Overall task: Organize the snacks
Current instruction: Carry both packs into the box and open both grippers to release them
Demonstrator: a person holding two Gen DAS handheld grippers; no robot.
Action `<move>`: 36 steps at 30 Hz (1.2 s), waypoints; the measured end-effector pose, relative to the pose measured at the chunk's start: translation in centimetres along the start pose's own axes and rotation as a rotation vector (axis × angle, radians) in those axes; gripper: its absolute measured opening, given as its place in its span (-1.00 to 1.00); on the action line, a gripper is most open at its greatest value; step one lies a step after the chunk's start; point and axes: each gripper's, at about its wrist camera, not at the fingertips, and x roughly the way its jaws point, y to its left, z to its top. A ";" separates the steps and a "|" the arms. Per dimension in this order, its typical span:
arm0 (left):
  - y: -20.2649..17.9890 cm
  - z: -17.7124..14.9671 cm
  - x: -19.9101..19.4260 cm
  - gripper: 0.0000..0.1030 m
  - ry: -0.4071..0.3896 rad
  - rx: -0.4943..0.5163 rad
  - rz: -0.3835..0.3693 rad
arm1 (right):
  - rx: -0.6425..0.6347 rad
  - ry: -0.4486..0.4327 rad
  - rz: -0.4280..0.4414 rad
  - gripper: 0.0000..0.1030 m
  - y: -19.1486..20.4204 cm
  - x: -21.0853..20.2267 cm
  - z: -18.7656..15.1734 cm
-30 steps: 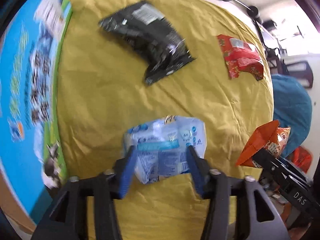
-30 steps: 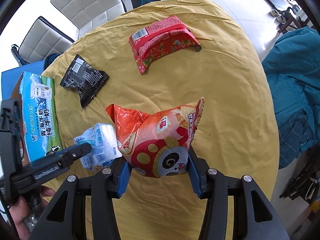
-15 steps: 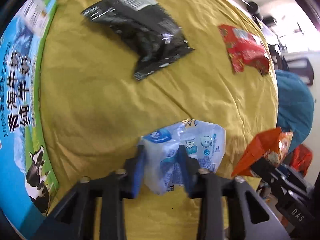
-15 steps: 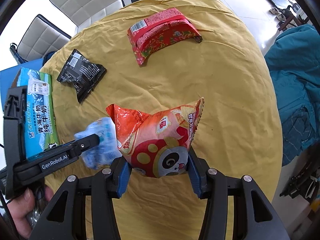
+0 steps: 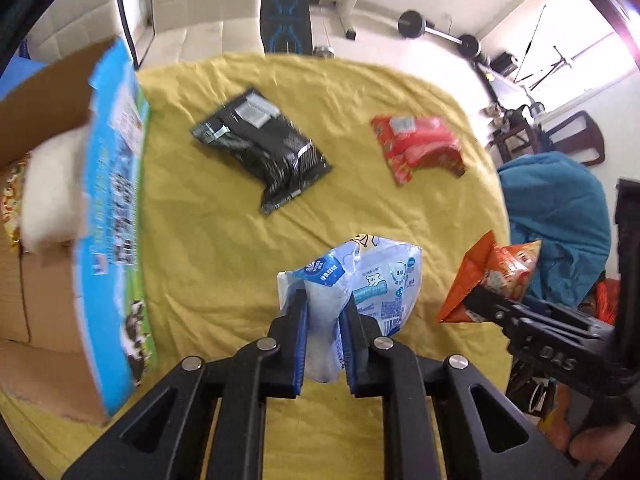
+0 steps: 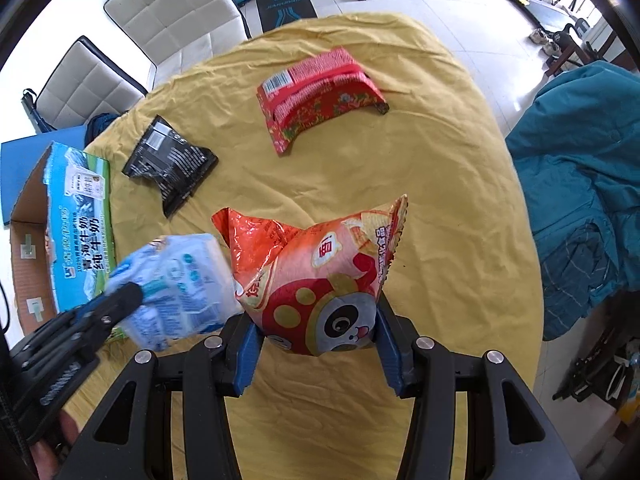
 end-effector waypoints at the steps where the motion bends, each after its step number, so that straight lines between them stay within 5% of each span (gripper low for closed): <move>1: 0.7 0.1 -0.9 -0.76 -0.011 -0.003 0.001 | -0.002 -0.002 0.001 0.02 0.1 -0.3 -0.1; 9: 2.7 0.5 -7.7 -0.76 -0.144 0.016 0.081 | -0.055 -0.066 0.031 0.02 4.7 -5.0 -1.1; 21: 11.5 0.3 -15.3 -0.76 -0.246 -0.070 0.148 | -0.208 -0.135 0.115 0.02 18.9 -10.1 -3.0; 30: 20.7 1.1 -18.2 -0.75 -0.215 -0.135 0.145 | -0.255 -0.086 0.144 0.02 28.1 -7.8 -3.4; 36: 27.2 2.7 -16.4 -0.75 -0.139 -0.167 0.153 | -0.250 0.006 0.134 0.02 32.6 -2.6 -2.6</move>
